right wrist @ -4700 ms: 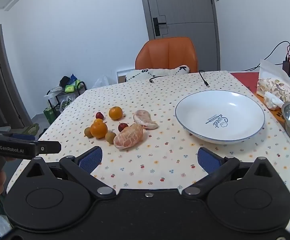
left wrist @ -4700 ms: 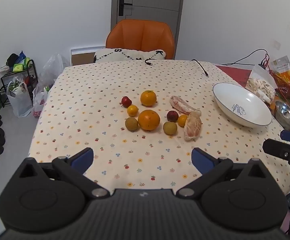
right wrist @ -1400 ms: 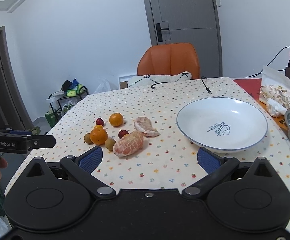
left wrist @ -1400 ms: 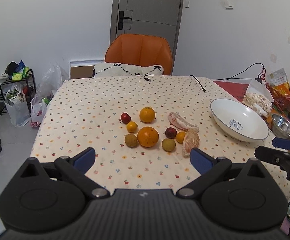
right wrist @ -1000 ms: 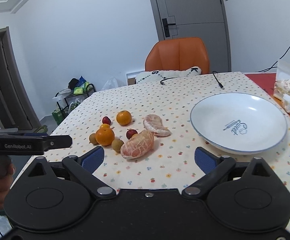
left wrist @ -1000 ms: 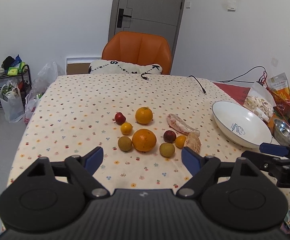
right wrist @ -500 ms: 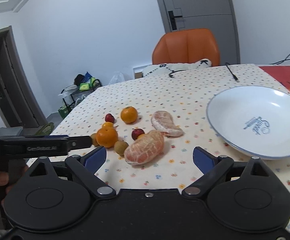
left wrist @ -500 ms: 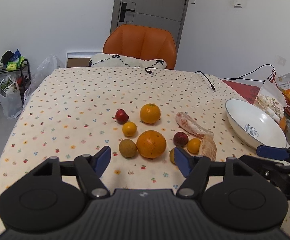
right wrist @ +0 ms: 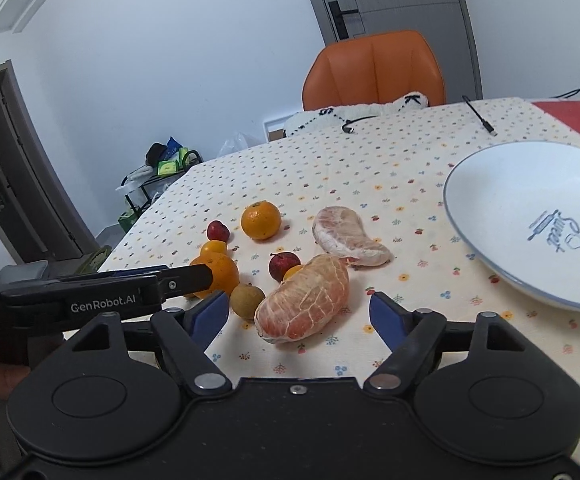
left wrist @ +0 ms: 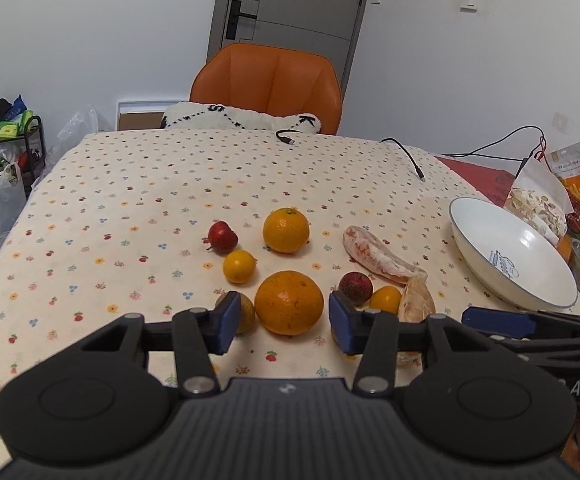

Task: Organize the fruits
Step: 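Grasp the large orange with the left tool while the right tool grasps a peeled pomelo segment, then carry the large orange with the left tool while the right tool carries the pomelo segment to the white plate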

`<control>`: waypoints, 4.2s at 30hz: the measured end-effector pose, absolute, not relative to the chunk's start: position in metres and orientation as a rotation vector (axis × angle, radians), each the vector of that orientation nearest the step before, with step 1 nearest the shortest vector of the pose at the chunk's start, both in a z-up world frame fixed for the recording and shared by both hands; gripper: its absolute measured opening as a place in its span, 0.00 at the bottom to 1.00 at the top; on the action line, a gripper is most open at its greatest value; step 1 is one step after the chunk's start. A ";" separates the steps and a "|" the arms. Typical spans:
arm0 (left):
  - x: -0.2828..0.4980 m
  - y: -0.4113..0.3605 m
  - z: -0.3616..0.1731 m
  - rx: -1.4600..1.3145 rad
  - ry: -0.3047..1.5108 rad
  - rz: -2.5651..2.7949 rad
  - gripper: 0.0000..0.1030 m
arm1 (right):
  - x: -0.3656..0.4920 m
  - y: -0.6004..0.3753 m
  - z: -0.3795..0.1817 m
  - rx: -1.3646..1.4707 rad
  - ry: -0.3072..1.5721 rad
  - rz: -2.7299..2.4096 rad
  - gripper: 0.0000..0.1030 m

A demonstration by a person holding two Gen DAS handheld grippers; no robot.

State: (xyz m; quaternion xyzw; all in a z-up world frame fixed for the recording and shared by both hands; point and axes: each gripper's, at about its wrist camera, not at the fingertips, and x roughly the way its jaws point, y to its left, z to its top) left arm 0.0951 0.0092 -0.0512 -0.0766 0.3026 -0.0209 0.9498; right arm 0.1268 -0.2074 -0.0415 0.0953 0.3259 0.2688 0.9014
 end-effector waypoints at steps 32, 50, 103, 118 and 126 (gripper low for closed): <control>0.124 -0.001 -0.065 -0.076 0.715 -0.053 0.41 | 0.129 -0.219 -0.049 0.230 0.698 0.512 0.40; 0.101 -0.002 -0.038 -0.116 0.635 -0.067 0.40 | 0.125 -0.195 -0.055 0.122 0.702 0.497 0.57; 0.141 -0.106 0.003 -0.091 0.533 -0.291 0.40 | 0.137 -0.330 -0.002 0.236 0.479 0.303 0.17; 0.162 -0.147 -0.010 -0.069 0.567 -0.354 0.40 | 0.152 -0.374 -0.023 0.253 0.501 0.170 0.17; 0.177 -0.163 -0.030 -0.061 0.616 -0.365 0.40 | 0.160 -0.384 -0.028 0.229 0.491 0.105 0.17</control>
